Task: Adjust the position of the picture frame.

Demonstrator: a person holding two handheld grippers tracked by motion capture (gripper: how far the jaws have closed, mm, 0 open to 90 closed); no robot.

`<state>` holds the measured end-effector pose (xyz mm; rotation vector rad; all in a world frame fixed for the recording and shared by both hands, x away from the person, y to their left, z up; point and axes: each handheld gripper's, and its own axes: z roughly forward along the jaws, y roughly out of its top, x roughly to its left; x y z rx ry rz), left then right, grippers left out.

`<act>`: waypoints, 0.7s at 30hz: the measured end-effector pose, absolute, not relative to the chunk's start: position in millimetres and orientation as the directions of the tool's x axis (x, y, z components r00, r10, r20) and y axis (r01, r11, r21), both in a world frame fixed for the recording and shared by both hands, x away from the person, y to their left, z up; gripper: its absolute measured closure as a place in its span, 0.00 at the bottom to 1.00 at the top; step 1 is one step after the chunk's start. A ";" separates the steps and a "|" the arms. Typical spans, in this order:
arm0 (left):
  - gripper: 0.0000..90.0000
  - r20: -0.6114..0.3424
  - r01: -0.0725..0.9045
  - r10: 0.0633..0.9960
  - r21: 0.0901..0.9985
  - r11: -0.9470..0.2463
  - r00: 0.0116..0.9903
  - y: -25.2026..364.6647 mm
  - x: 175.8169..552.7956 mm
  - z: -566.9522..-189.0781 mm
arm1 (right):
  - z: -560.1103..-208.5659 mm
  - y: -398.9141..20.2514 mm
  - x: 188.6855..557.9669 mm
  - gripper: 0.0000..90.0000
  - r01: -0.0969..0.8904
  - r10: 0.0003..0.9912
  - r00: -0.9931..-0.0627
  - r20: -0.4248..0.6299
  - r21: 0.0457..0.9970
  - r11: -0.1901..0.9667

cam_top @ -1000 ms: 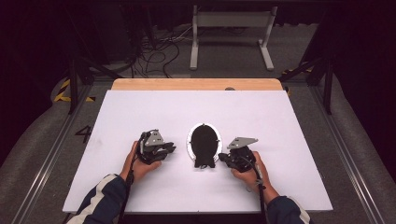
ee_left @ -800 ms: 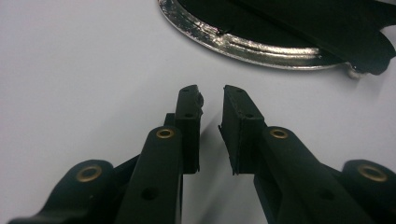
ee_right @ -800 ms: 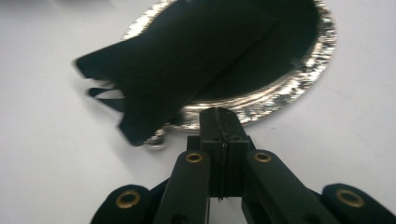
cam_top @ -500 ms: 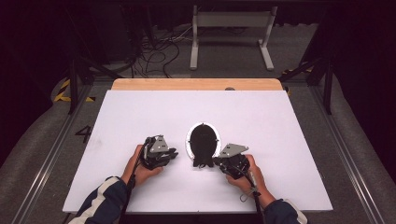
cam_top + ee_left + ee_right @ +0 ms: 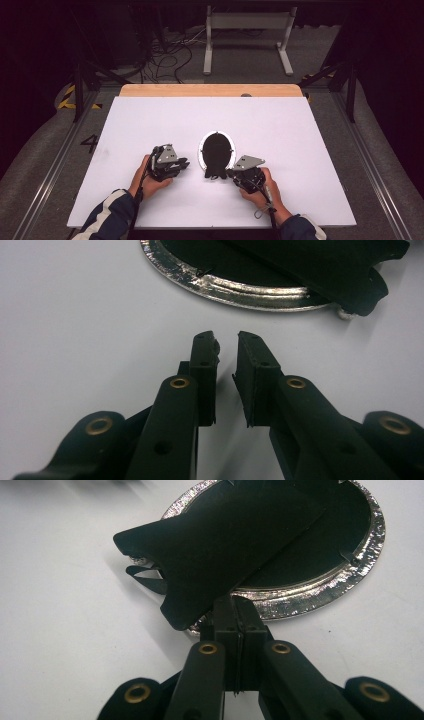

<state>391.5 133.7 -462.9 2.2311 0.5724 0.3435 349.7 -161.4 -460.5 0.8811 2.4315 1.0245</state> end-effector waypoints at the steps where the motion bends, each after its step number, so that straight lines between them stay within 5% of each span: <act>1: 0.87 0.060 0.290 0.504 0.757 -0.586 0.861 133.7 391.5 -462.9 | -460.5 -161.4 349.7 1.00 0.406 0.666 -0.742 -0.082 0.735 0.543; 21: 0.85 0.064 0.268 0.502 0.784 -0.560 0.862 137.4 381.5 -455.7 | -462.2 -162.2 348.0 0.97 0.383 0.649 -0.756 -0.081 0.749 0.541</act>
